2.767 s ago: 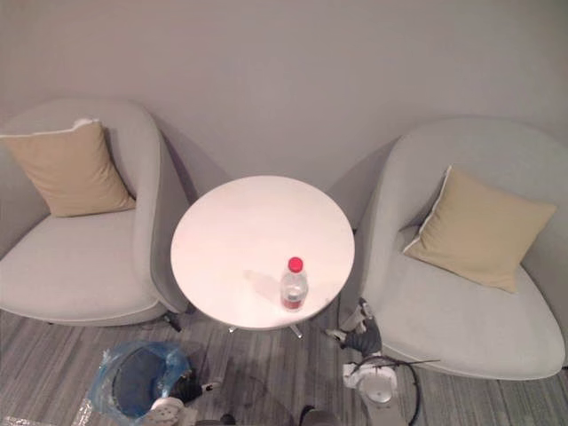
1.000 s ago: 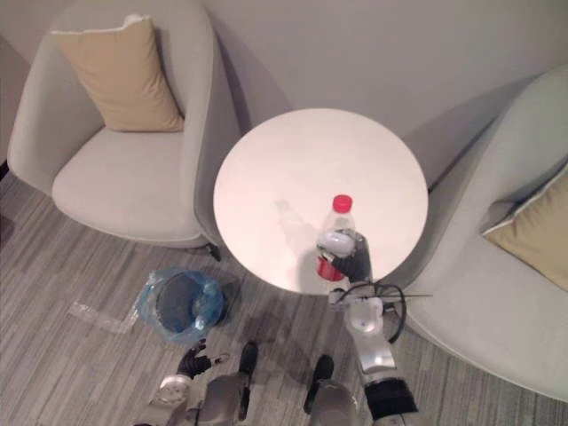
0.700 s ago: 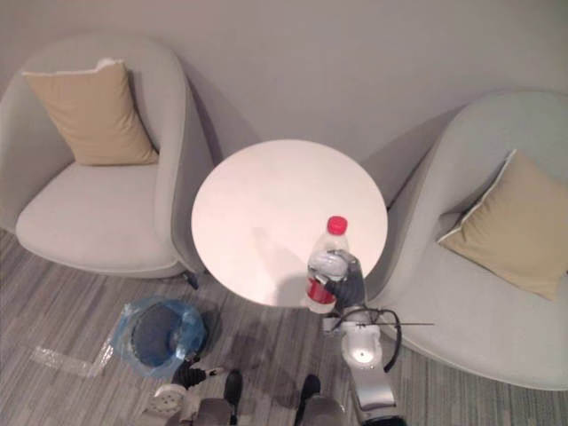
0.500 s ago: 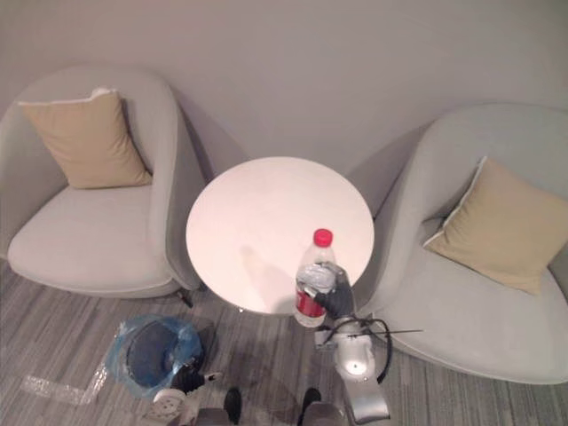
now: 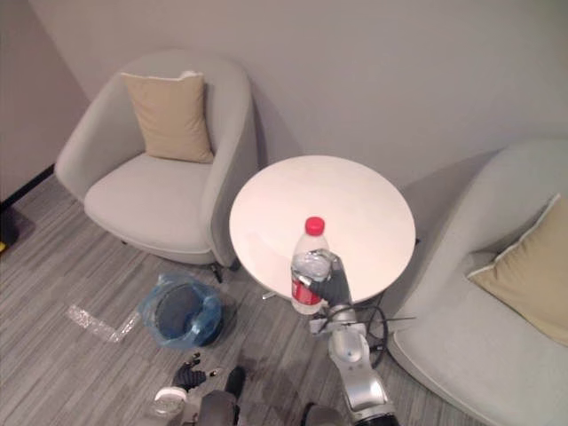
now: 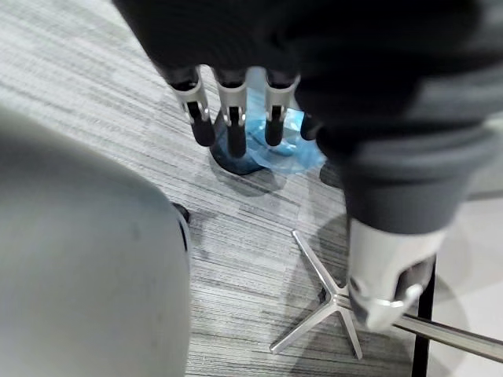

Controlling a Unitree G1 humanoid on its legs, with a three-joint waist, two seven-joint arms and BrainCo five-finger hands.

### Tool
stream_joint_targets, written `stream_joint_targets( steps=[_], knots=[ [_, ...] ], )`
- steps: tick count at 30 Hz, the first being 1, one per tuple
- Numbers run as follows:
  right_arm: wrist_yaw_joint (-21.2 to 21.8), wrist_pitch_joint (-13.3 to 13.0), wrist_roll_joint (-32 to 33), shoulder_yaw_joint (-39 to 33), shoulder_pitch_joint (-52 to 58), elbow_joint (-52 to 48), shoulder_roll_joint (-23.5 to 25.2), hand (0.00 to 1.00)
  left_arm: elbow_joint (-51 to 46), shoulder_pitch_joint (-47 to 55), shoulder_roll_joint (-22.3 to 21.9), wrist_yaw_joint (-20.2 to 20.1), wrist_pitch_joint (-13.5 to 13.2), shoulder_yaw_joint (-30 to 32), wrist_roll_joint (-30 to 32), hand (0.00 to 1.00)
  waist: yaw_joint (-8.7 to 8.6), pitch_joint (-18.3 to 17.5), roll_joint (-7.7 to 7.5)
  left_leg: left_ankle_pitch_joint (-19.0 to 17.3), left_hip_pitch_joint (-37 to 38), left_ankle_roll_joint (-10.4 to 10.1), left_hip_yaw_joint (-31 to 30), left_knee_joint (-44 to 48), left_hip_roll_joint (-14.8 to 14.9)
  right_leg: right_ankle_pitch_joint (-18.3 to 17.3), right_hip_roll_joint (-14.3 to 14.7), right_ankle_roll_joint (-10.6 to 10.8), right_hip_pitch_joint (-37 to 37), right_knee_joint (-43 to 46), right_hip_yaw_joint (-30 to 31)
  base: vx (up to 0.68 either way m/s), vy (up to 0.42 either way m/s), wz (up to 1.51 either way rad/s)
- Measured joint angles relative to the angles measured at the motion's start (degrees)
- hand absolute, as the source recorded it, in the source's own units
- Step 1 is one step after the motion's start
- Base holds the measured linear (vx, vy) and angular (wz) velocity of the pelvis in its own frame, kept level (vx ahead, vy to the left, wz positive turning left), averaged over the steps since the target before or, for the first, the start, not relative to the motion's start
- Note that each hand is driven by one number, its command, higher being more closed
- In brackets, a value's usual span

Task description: Gather rubbish on tea table into small bin, then transfer packed bag to large trash can.

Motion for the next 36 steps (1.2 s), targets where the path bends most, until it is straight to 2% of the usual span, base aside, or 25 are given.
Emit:
stream_joint_targets(
  steps=[1,2,4,5,7,8,9,10,11,13,18,20,22,23,25,26,27,28,29,30,31,33,34,35,36],
  knots=[
    [-0.1,0.0,0.08,-0.78,-0.22,0.06,0.06,1.0,0.04,-0.47,0.42,-0.17,0.26,-0.47,0.38,0.0,-0.38,0.33,-0.47,-1.72,-1.62,1.96,6.68,1.85,0.44,1.68,-2.16,-0.72,-0.11,-2.47,-2.87,-0.14,0.018,1.01],
    [-0.31,0.21,0.13,-2.35,-0.12,0.23,-0.04,1.0,-0.35,-0.69,0.34,-0.34,0.35,-1.21,1.02,0.0,-0.71,0.29,-0.3,-0.92,-4.17,2.88,10.97,7.2,0.17,2.07,-3.97,-0.82,-0.9,-2.51,-5.25,-0.16,0.02,1.06],
    [-1.06,0.53,0.48,-3.9,-0.01,0.8,-0.01,1.0,-0.87,-0.3,0.18,-0.34,0.37,-2.48,1.62,0.0,-1.85,0.1,-0.02,-0.9,-4.76,4.08,16.3,16.83,0.14,2.28,-6.08,-0.56,-0.69,-2.5,-9.08,-0.11,0.037,1.04],
    [-1.47,0.52,0.48,-4.46,-0.03,0.86,0.04,1.0,-0.73,-0.17,-0.06,-0.43,0.66,-3.27,2.47,0.0,-2.48,-0.17,0.39,-3.14,-3.36,4.22,19.42,21.59,0.75,2.52,-7.3,-0.16,-0.27,-2.65,-11.04,-0.08,0.081,1.03],
    [-1.81,0.51,0.47,-5.2,-0.02,0.85,0.11,1.0,-0.83,-0.11,-0.36,-0.55,0.77,-5.16,3.51,0.0,-2.68,-0.25,0.46,-7.31,0.51,2.37,24.01,21.76,1.57,3.35,-8.98,1.19,0.37,-3.65,-13.7,-0.03,0.146,0.95],
    [-1.84,0.51,0.47,-5.95,0.0,0.83,0.23,1.0,-0.75,-0.08,-0.87,-0.67,0.78,-5.87,4.52,0.0,-2.82,-0.37,0.76,-8.51,3.03,0.76,25.9,17.65,1.33,4.09,-9.21,2.45,0.53,-4.15,-15.12,-0.01,0.171,0.97],
    [-1.82,0.55,0.47,-6.5,0.03,0.9,0.43,1.0,-0.62,-0.08,-1.18,-0.75,0.86,-6.18,4.8,0.0,-2.92,-0.77,1.62,-8.71,4.01,-0.61,26.27,14.89,0.85,4.6,-8.96,3.23,0.83,-4.88,-15.67,0.01,0.196,0.94],
    [-1.82,0.61,0.48,-7.39,0.12,1.65,1.24,1.0,-0.74,-0.18,-1.05,-1.11,0.83,-6.33,5.54,0.0,-3.01,-0.54,0.9,-8.51,5.21,-0.91,25.78,10.41,-0.78,5.61,-9.14,4.31,1.81,-6.51,-16.99,0.01,0.207,0.86],
    [-1.66,0.89,0.48,-7.63,0.29,2.67,2.9,1.0,-0.8,-0.25,-0.12,-1.16,0.83,-6.34,5.95,0.0,-2.76,-0.81,-0.61,-7.4,5.66,-0.27,24.6,8.43,-2.56,6.45,-9.74,4.91,2.93,-8.49,-16.82,0.01,0.245,0.73],
    [-1.41,1.1,0.48,-6.94,0.38,3.45,4.87,1.0,-0.72,-0.07,0.83,-1.17,0.89,-6.28,6.63,0.0,-2.55,-1.11,-1.67,-7.04,7.19,0.19,24.02,7.06,-4.47,7.13,-10.61,5.71,4.73,-10.35,-16.28,0.01,0.19,0.32],
    [-1.11,1.13,0.47,-5.91,0.16,5.48,5.1,1.0,0.16,0.15,1.03,-1.02,0.83,-4.96,6.65,0.0,-1.99,-1.44,-2.08,-5.93,8.92,1.72,23.22,3.29,-7.48,7.29,-12.13,6.26,5.96,-11.49,-15.52,0.02,0.11,0.12],
    [-0.99,1.14,0.46,-5.81,-0.03,6.71,5.12,1.0,0.38,0.16,0.99,-1.01,0.83,-4.09,6.63,0.0,-1.99,-1.38,-2.32,-6.42,8.92,2.1,23.26,3.38,-8.09,6.37,-12.88,6.95,5.52,-10.29,-15.48,0.04,0.074,0.02],
    [-0.64,1.2,0.42,-5.42,-0.03,7.18,4.91,1.0,0.37,0.16,1.17,-0.98,0.82,-3.36,6.59,0.0,-2.19,-0.85,-3.3,-9.51,8.1,2.72,23.04,6.27,-8.81,2.89,-15.24,7.87,3.72,-4.25,-14.97,0.08,0.068,0.07],
    [-0.6,1.21,0.4,-5.43,-0.02,7.2,4.87,1.0,0.32,0.14,1.27,-0.96,0.77,-3.35,6.53,0.0,-2.27,-0.73,-3.45,-10.25,7.89,2.64,22.56,7.11,-8.72,2.57,-15.64,7.85,3.66,-3.02,-14.96,0.09,0.037,0.15],
    [-0.37,1.23,0.04,-5.39,0.43,7.36,4.8,1.0,0.8,0.12,1.38,-0.36,0.72,-3.45,6.53,0.0,-2.61,-0.51,-3.9,-12.59,8.71,2.88,20.9,8.72,-8.8,2.27,-16.64,5.86,2.03,4.88,-11.79,0.13,0.073,0.31],
    [-0.21,1.27,-0.09,-5.28,0.54,7.52,4.54,1.0,1.1,0.18,1.35,0.08,0.73,-3.4,6.53,0.0,-3.12,-0.61,-3.57,-12.91,10.47,3.33,18.97,8.32,-8.6,3.49,-16.51,1.52,-0.97,13.37,-8.16,0.19,0.107,0.43],
    [-0.14,1.27,-0.1,-5.21,0.47,7.53,4.39,1.0,1.12,0.16,1.39,0.11,0.75,-3.34,6.47,0.0,-3.24,-0.35,-3.41,-12.68,11.14,3.32,18.4,8.32,-8.2,3.14,-16.38,0.93,-2.49,15.84,-7.21,0.26,0.047,0.62],
    [0.02,1.24,-0.13,-4.76,0.29,8.13,3.92,1.0,1.09,0.04,1.36,0.14,0.84,-2.78,6.48,0.0,-3.58,-0.26,-3.25,-12.94,12.07,3.52,17.05,8.14,-6.69,-1.42,-12.87,2.3,-5.19,18.21,-5.12,0.23,-0.017,0.56],
    [0.15,0.95,-0.17,-4.07,0.03,8.84,3.85,1.0,1.51,-0.1,1.52,0.16,0.9,-2.39,6.44,0.0,-3.56,-0.3,-3.39,-12.93,12.68,3.49,16.2,7.5,-5.9,-2.8,-10.11,1.85,-6.84,17.3,-4.75,0.22,-0.042,0.54],
    [0.17,0.96,-0.17,-3.83,-0.06,9.2,3.85,1.0,1.63,-0.14,1.53,0.16,0.92,-2.22,6.44,0.0,-3.56,-0.22,-3.39,-12.9,13.02,3.45,15.74,7.17,-5.66,-3.09,-8.83,1.76,-7.46,16.68,-4.6,0.25,-0.069,0.54],
    [0.49,0.97,-0.16,-3.58,0.26,9.98,3.84,1.0,2.02,-0.3,1.41,0.11,0.94,-2.2,6.46,0.0,-3.62,-0.16,-3.28,-12.85,13.82,3.36,13.88,6.66,-5.03,-3.1,-4.99,1.61,-9.45,13.12,-4.5,0.31,-0.097,0.69],
    [0.6,1.17,-0.16,-3.63,0.76,10.43,3.57,1.0,2.6,-0.46,1.12,0.08,0.92,-2.2,6.47,0.0,-3.82,-0.12,-3.34,-12.72,15.17,2.96,12.39,6.24,-5.46,-0.69,-2.45,1.21,-10.42,7.01,-3.32,0.29,-0.092,0.8],
    [0.76,1.16,-0.16,-3.66,1.59,10.13,3.16,1.0,2.66,-0.37,1.07,0.07,0.89,-2.19,6.51,0.0,-3.94,-0.35,-4.05,-13.17,16.37,1.59,11.23,6.42,-6.77,6.09,-1.8,0.48,-10.06,0.7,-1.34,0.32,-0.11,0.8],
    [1.02,1.19,-0.11,-3.7,1.84,10.02,2.08,1.0,3.11,-0.55,0.22,0.1,0.96,-1.63,6.53,0.0,-4.17,-0.09,-2.71,-14.18,17.53,0.28,10.11,6.46,-6.21,8.16,-1.65,-1.19,-9.48,1.45,-2.15,0.38,-0.112,0.73],
    [1.11,1.22,-0.11,-3.67,1.9,9.98,1.63,1.0,3.09,-0.3,-0.17,0.08,0.86,-1.63,6.57,0.0,-3.92,-0.28,-1.78,-14.15,17.27,0.18,10.1,6.6,-5.68,8.13,-1.35,-1.24,-9.31,1.35,-2.34,0.32,-0.081,0.37]
  ],
)
